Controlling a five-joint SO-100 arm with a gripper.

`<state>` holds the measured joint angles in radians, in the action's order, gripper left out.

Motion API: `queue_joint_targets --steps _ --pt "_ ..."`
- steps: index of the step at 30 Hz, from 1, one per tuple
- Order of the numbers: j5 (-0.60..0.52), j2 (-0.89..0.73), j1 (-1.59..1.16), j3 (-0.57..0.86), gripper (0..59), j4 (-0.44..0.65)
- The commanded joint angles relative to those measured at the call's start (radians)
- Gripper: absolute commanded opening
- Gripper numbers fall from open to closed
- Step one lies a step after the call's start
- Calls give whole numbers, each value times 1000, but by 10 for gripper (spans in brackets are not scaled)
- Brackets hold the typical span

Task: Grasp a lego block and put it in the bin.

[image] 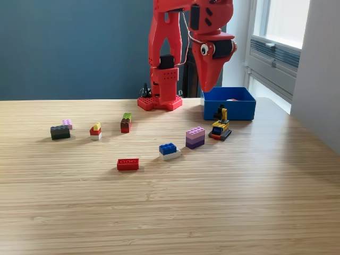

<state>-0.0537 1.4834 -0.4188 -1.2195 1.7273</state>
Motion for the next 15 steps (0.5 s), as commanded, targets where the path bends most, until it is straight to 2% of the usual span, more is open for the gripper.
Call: queue_joint_targets --steps 1,15 --pt "5 18 6 54 1 31" --pt "54 17 132 91 1 31"
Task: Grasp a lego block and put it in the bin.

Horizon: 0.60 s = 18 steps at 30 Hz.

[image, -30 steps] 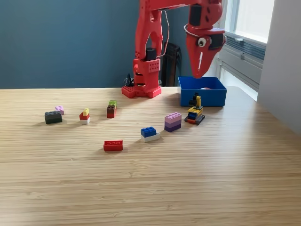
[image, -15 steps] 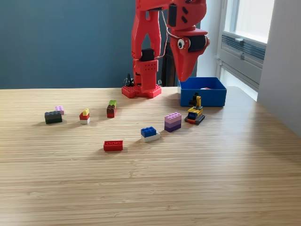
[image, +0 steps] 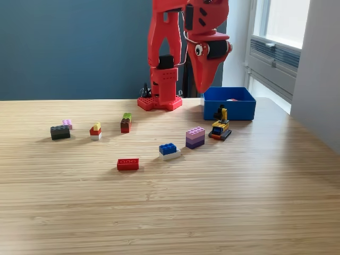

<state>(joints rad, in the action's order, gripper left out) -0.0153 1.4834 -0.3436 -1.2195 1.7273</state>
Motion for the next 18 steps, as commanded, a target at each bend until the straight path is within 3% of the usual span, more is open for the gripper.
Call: queue_joint_targets --steps 1,18 --pt "18 17 72 94 1 31" --pt "15 17 443 31 1 11"
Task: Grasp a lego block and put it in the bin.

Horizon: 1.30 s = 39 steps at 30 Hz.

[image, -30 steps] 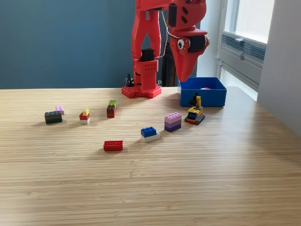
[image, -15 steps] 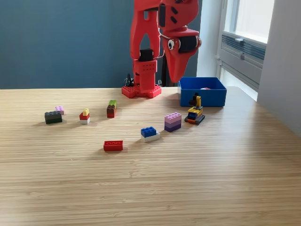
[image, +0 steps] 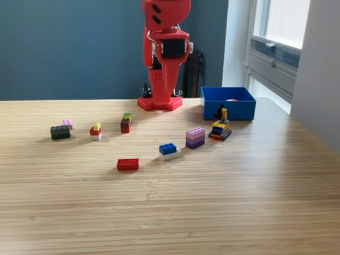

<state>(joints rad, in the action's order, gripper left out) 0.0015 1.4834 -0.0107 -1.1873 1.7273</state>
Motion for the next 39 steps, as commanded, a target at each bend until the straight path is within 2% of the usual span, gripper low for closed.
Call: queue_joint_targets --steps 1,10,24,33,39 --pt "2 17 140 -12 1 6" --pt "74 17 411 -66 1 -75" --pt "97 29 773 -91 1 -101" --pt "129 31 874 -281 1 -209" --pt "130 32 900 -345 2 -275"
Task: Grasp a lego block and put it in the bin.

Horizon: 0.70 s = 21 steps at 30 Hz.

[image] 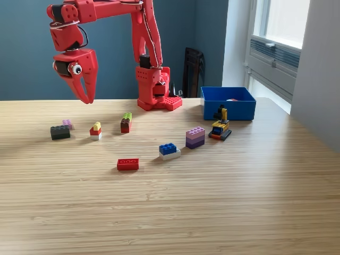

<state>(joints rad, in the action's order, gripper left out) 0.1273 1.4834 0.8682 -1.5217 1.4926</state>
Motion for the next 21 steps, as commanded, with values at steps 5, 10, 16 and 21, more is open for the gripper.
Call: queue_joint_targets --steps 5,10,16,21 --pt "34 32 57 -58 109 -98" --pt "71 32 97 -83 161 -137" --pt "114 31 130 -78 180 -166" --pt "117 29 158 -91 185 -239"
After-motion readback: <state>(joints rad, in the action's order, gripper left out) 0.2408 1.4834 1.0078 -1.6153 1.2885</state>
